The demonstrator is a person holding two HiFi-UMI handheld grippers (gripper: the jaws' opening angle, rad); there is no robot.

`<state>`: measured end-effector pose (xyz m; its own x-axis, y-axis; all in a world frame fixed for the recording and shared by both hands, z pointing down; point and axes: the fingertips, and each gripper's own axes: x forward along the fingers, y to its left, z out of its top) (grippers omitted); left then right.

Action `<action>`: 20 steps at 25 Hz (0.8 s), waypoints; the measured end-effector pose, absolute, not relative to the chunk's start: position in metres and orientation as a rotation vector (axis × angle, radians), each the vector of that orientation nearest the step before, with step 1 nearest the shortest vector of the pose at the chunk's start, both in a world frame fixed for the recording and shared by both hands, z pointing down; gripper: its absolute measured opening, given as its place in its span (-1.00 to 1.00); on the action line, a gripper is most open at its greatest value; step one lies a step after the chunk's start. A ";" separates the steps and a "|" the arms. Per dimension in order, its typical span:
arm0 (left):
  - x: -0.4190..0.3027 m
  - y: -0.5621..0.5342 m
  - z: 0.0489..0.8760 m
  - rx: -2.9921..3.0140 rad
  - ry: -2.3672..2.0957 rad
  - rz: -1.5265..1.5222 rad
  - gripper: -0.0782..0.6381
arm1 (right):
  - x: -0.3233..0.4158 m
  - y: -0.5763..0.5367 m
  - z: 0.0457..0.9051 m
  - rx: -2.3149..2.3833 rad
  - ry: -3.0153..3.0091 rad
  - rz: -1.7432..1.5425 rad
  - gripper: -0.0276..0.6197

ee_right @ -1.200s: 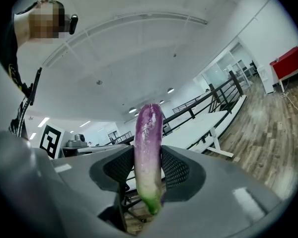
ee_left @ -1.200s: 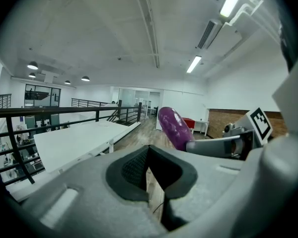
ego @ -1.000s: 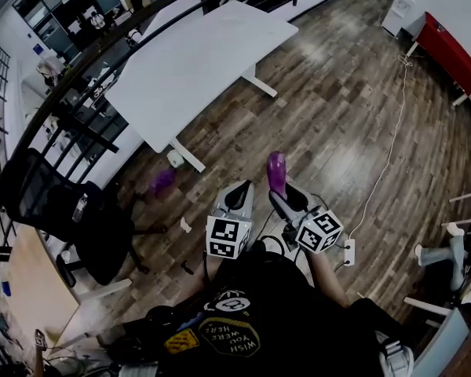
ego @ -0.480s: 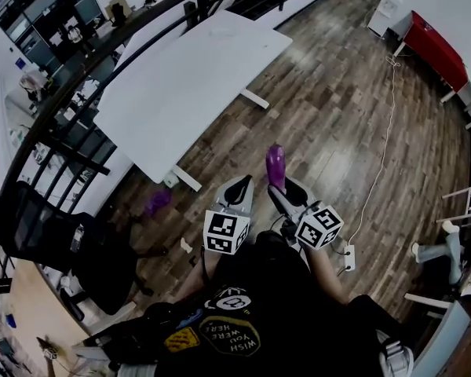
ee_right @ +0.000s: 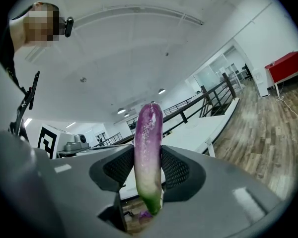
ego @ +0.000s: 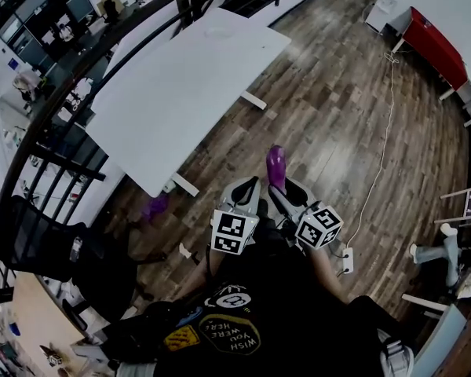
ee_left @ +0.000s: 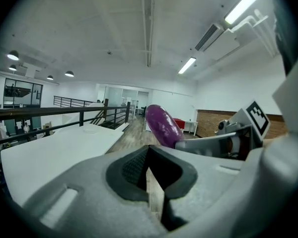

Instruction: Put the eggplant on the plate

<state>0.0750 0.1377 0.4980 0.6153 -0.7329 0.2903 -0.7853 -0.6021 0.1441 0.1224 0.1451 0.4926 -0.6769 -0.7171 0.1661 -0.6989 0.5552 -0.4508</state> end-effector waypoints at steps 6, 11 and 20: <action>0.091 0.057 0.492 2.570 -1.277 0.282 -0.77 | 0.134 0.069 0.487 -1.180 2.774 -0.746 -0.37; 0.108 -0.007 0.482 2.568 -1.363 0.280 -0.77 | 0.150 0.003 0.484 -1.092 2.799 -0.723 -0.37; 0.108 -0.090 0.486 2.463 -1.476 0.295 -0.77 | 0.161 -0.078 0.490 -0.986 2.847 -0.786 -0.37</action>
